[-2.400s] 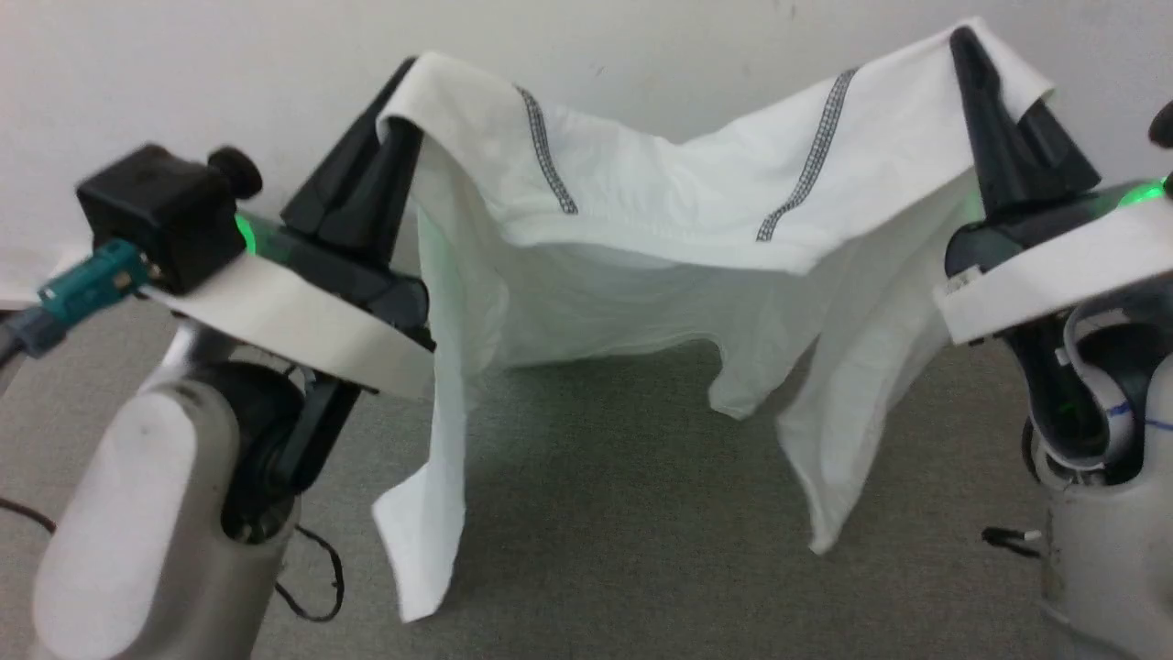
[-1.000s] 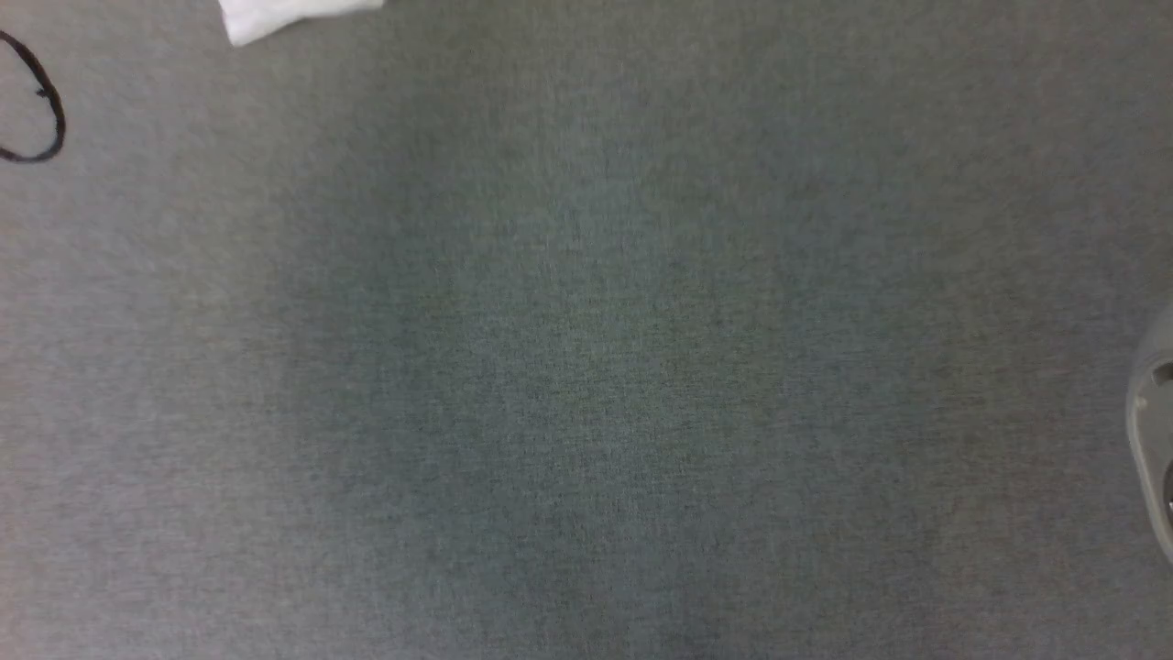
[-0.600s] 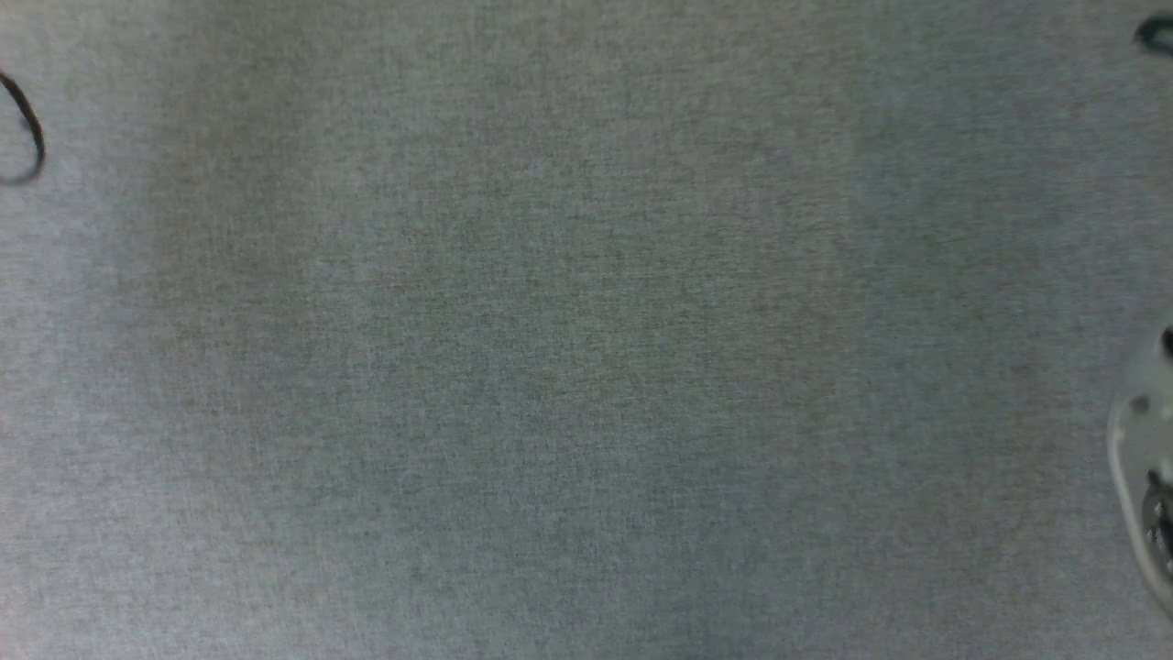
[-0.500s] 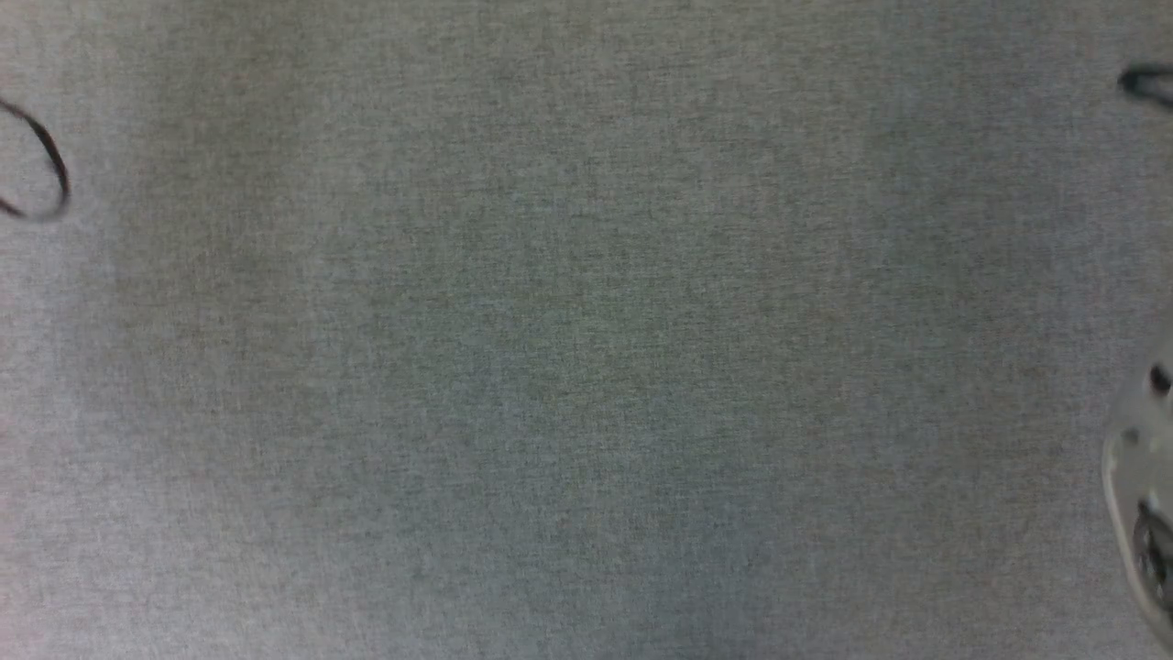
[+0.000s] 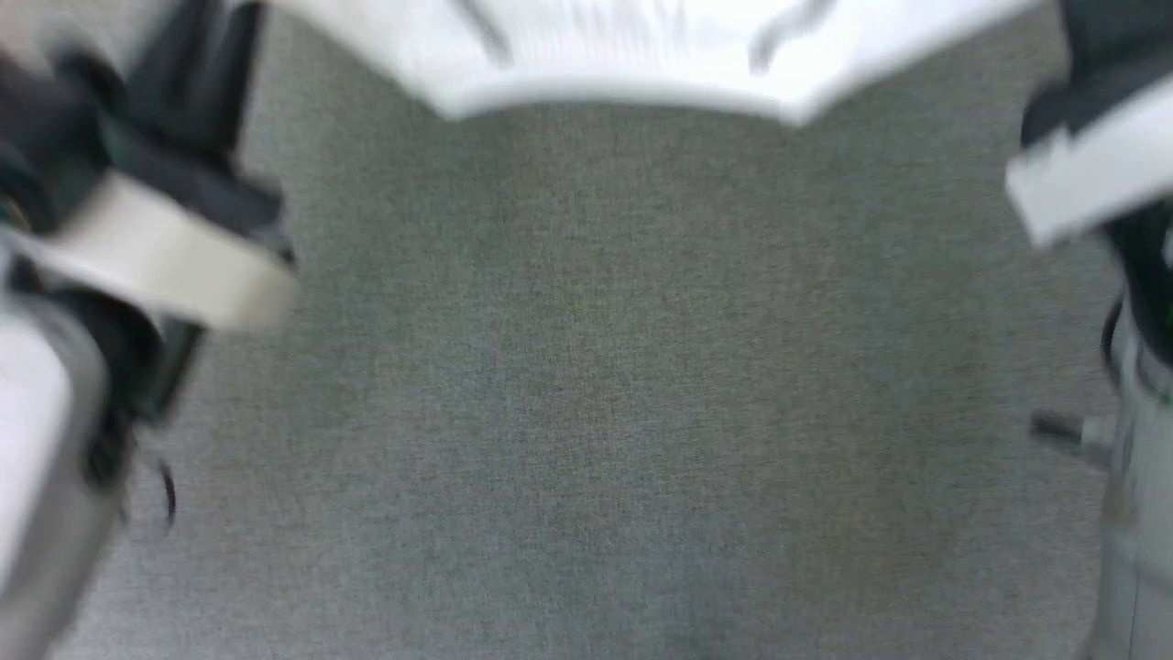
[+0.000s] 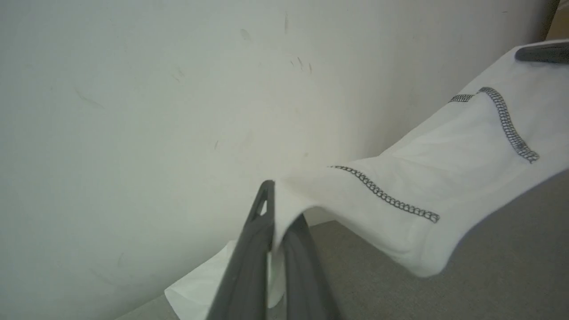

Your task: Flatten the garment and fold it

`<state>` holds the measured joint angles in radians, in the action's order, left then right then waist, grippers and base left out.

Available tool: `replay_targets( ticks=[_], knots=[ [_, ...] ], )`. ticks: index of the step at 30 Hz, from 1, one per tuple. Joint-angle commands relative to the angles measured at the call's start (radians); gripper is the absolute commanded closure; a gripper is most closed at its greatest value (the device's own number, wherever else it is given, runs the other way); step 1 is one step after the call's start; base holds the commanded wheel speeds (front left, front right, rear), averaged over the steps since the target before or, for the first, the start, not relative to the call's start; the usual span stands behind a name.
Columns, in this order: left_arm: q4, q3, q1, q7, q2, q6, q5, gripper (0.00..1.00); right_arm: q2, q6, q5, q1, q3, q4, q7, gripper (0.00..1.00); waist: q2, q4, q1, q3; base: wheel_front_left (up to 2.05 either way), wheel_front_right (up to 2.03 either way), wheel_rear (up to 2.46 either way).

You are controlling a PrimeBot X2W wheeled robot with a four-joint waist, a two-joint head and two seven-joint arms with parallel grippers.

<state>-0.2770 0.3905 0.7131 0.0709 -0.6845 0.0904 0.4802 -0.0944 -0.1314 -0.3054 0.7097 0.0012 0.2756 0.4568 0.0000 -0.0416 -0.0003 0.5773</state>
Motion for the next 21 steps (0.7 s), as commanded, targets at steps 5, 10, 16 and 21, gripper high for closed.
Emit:
replay_targets(
  ticks=[5, 10, 16, 21],
  knots=[
    [-0.068, 0.023, -0.259, -0.029, -0.011, 0.102, -0.024, 1.00, 0.019, 0.001, -0.024, -0.258, -0.055, 0.059, -0.013, 1.00, 0.0000, -0.008, 0.0003, -0.175, 0.00, 0.00, 0.00],
    [-0.063, 0.065, -0.473, -0.059, -0.011, 0.165, -0.030, 1.00, 0.031, 0.001, -0.046, -0.473, -0.070, 0.046, -0.043, 1.00, 0.0000, -0.014, 0.0003, -0.267, 0.00, 0.00, 0.00],
    [-0.067, 0.116, -0.637, -0.072, 0.019, 0.193, 0.012, 1.00, 0.042, 0.001, -0.102, -0.648, -0.104, 0.042, -0.100, 1.00, 0.0000, -0.013, 0.0003, -0.358, 0.00, 0.00, 0.00],
    [-0.057, 0.176, -0.732, 0.007, 0.000, 0.178, 0.056, 1.00, 0.044, 0.001, -0.150, -0.787, -0.125, 0.034, -0.116, 1.00, 0.0000, -0.008, 0.0003, -0.426, 0.00, 0.00, 0.00]
  ],
)
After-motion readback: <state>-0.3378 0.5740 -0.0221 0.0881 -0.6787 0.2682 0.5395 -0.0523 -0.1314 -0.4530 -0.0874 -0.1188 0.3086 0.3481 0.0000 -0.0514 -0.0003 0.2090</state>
